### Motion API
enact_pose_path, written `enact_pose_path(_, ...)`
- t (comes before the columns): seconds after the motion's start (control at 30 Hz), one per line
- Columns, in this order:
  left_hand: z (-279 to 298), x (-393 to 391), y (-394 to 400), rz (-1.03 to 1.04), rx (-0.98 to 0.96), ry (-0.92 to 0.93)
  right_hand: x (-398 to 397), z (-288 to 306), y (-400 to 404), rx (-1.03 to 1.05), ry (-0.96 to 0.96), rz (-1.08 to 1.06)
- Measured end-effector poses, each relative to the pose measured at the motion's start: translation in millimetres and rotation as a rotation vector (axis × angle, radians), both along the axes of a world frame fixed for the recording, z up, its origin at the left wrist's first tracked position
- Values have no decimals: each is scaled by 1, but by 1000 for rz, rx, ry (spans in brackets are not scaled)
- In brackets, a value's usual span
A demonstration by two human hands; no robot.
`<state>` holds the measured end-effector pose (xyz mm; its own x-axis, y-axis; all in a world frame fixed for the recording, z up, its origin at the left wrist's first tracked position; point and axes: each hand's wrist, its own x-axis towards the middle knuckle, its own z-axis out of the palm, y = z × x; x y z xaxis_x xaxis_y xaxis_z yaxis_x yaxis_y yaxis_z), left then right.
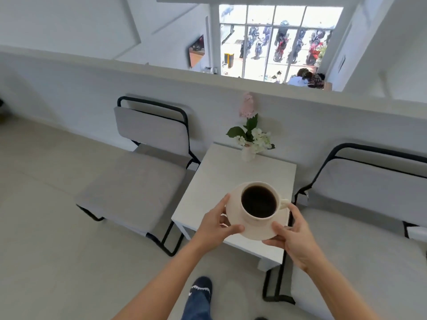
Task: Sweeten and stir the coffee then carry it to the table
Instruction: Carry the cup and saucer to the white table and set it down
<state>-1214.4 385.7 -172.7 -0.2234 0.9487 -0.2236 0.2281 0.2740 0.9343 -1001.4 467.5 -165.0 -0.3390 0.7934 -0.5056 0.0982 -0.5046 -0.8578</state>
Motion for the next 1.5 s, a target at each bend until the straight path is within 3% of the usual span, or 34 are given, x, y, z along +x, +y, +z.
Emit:
enact_pose_path(0.4, -94, -119, 84, -178, -97, 23, -112, -96, 49, -28, -18, -137)
enact_pose_path(1.03, -352, -140, 127, -208, -277, 49, -135, -341, 98, -178, -123, -42)
enact_pose_path(1.37, -399, -142, 129, -208, -311, 42, -142, -390, 104, -200, -149, -38)
enact_pose_path(1.5, -402, -146, 133, -256, -323, 153, -143, -391, 109, -180, -222, -3)
